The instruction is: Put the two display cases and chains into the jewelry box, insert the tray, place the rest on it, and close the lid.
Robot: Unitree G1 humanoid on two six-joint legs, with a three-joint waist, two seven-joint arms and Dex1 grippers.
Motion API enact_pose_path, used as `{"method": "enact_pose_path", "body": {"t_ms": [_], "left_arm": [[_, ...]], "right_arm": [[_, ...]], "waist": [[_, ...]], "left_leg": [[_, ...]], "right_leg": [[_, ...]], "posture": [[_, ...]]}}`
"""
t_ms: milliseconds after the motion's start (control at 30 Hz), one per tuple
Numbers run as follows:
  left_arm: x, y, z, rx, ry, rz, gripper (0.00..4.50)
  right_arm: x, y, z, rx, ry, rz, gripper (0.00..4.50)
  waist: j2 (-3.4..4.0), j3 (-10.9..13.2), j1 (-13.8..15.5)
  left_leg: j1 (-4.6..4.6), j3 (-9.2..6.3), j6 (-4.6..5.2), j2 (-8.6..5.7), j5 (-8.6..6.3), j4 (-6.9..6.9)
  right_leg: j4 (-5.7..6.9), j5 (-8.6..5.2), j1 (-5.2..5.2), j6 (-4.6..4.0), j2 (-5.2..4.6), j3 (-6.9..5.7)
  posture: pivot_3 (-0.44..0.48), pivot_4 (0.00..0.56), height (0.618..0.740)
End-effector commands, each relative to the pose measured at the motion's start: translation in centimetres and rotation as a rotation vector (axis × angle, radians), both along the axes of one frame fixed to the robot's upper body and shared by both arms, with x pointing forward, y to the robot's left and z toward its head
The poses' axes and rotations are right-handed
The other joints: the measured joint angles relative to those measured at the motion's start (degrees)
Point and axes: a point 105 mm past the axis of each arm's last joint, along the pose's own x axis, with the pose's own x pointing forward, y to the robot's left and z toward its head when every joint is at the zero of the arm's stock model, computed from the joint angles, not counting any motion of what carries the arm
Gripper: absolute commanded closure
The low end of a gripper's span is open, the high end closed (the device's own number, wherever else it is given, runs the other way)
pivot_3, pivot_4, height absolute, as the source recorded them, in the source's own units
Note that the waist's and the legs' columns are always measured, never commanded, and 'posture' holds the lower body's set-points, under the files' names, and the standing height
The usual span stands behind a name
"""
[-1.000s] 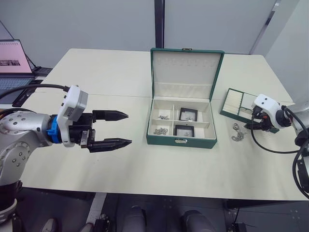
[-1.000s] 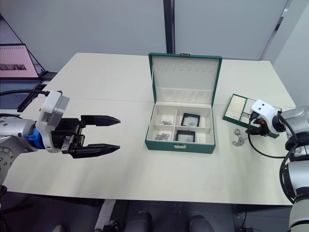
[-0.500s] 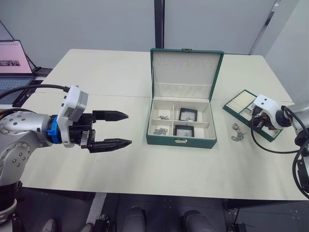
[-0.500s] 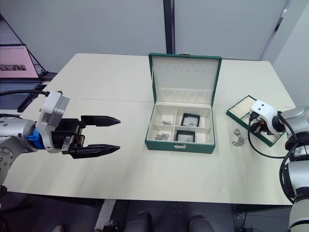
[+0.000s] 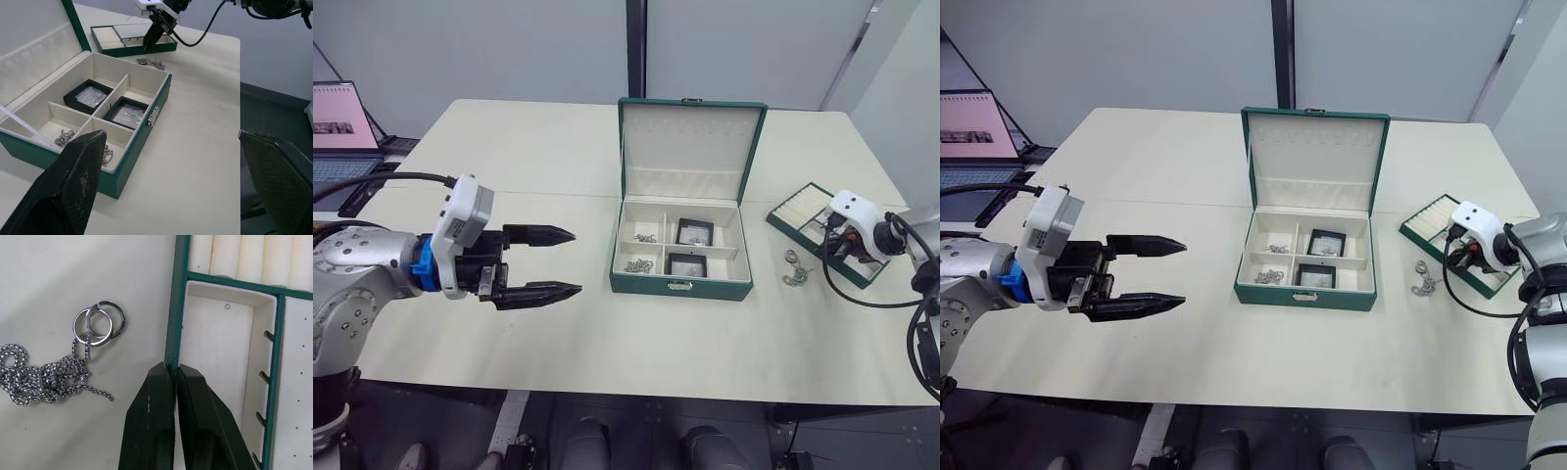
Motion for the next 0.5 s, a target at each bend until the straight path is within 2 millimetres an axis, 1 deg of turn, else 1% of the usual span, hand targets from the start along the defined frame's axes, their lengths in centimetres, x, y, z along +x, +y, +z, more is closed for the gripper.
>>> {"method": "enact_pose_path", "body": {"t_ms": [33,133,233,333,367,433,500], "left_arm": [[0.0,-0.2,0.7,0.0,-0.044,-0.018,0.0],[0.1,-0.3,0.6,-0.002,-0.046,-0.028,0.0],[0.1,-0.3,0.6,-0.004,-0.047,-0.032,0.0],[0.1,-0.3,0.6,-0.005,-0.044,-0.038,0.0],[0.1,-0.3,0.6,-0.005,-0.044,-0.039,0.0],[0.1,-0.2,0.6,-0.003,-0.041,-0.04,0.0],[0.0,0.0,0.6,0.002,-0.039,-0.039,0.0]], "right_arm": [[0.0,-1.0,2.7,-0.011,-0.082,-0.018,4.49],[-0.6,-1.8,3.3,-0.031,-0.098,-0.03,4.49],[-1.3,-2.2,3.6,-0.044,-0.1,-0.028,4.49],[-2.7,-2.3,4.5,-0.066,-0.098,-0.014,4.49],[-3.2,-2.2,4.7,-0.071,-0.098,-0.01,4.49],[-4.4,-1.3,5.6,-0.069,-0.093,0.024,4.49],[-5.7,-0.1,6.4,-0.058,-0.075,0.06,4.49]], "waist": [[0.01,0.0,0.02],[0.03,0.02,0.07],[0.03,0.02,0.14],[0.06,0.03,0.15],[0.06,0.04,0.16],[0.19,0.1,0.22],[0.29,0.13,0.17]], "left_leg": [[0.0,0.0,0.0,0.0,0.0,0.0],[0.0,0.01,0.0,0.0,0.0,0.0],[0.0,0.02,0.0,-0.01,0.0,-0.01],[0.0,0.03,0.01,-0.01,0.0,-0.02],[0.0,0.02,0.01,-0.01,0.0,-0.03],[0.0,0.02,0.01,-0.01,-0.01,-0.02],[0.0,0.03,0.01,-0.01,0.0,-0.02]], "right_leg": [[0.0,0.0,0.0,0.0,0.0,0.0],[0.0,0.0,0.0,0.0,-0.01,0.0],[-0.02,0.0,0.0,0.0,-0.02,0.0],[-0.01,0.0,0.0,0.0,-0.01,0.01],[-0.01,0.0,0.0,0.0,-0.01,0.0],[0.0,0.0,-0.01,0.0,-0.01,0.01],[0.01,0.0,-0.01,0.0,-0.01,0.03]], "posture": [[0.0,0.15,0.74],[0.0,0.15,0.74],[0.0,0.15,0.74],[0.0,0.15,0.74],[0.0,0.15,0.74],[0.0,0.15,0.74],[0.0,0.15,0.74]]}}
